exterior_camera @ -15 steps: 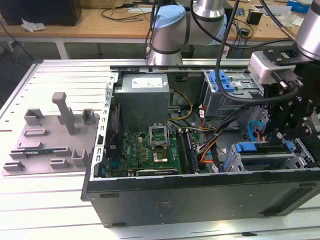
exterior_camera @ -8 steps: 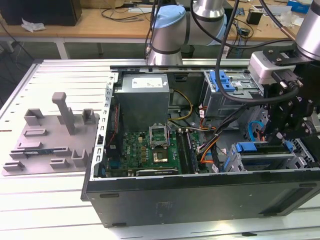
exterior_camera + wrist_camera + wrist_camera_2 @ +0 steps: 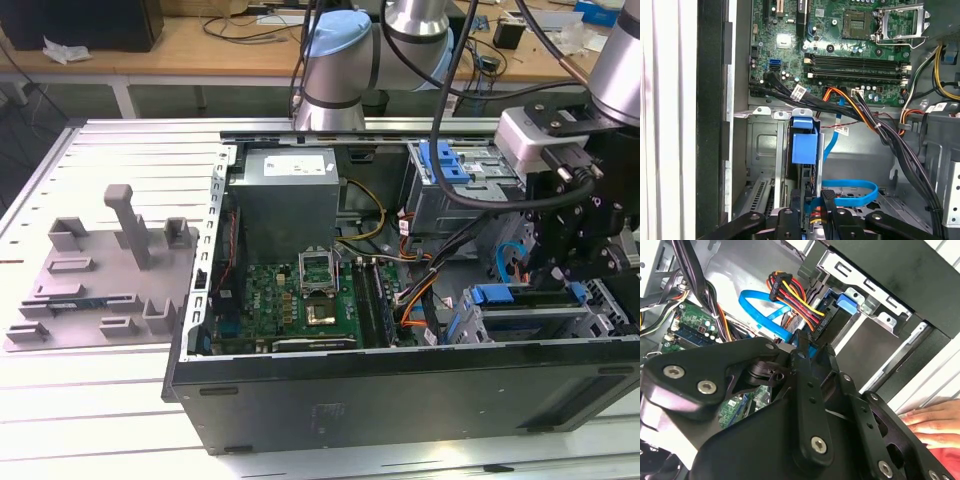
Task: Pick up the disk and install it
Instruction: 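Insert the second disk wire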
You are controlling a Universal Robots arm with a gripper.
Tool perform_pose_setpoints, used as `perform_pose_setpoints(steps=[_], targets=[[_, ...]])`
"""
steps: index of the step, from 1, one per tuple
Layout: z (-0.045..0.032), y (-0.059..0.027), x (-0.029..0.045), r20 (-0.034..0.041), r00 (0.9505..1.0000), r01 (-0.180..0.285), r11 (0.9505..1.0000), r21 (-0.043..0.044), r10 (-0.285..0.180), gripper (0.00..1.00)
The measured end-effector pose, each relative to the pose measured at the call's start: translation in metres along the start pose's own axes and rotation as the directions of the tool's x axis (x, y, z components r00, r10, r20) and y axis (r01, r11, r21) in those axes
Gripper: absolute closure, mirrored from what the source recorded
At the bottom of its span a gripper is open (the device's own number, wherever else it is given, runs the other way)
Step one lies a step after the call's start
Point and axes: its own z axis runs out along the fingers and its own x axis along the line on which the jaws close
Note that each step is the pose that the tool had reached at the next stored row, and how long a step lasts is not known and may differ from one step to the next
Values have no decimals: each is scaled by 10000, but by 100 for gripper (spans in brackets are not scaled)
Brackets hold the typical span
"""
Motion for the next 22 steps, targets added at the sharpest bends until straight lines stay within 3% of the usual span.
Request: perform_pose_setpoints(steps=[22], targets=[[41,2,0,11,9999,144,9999,-1,-144,70]])
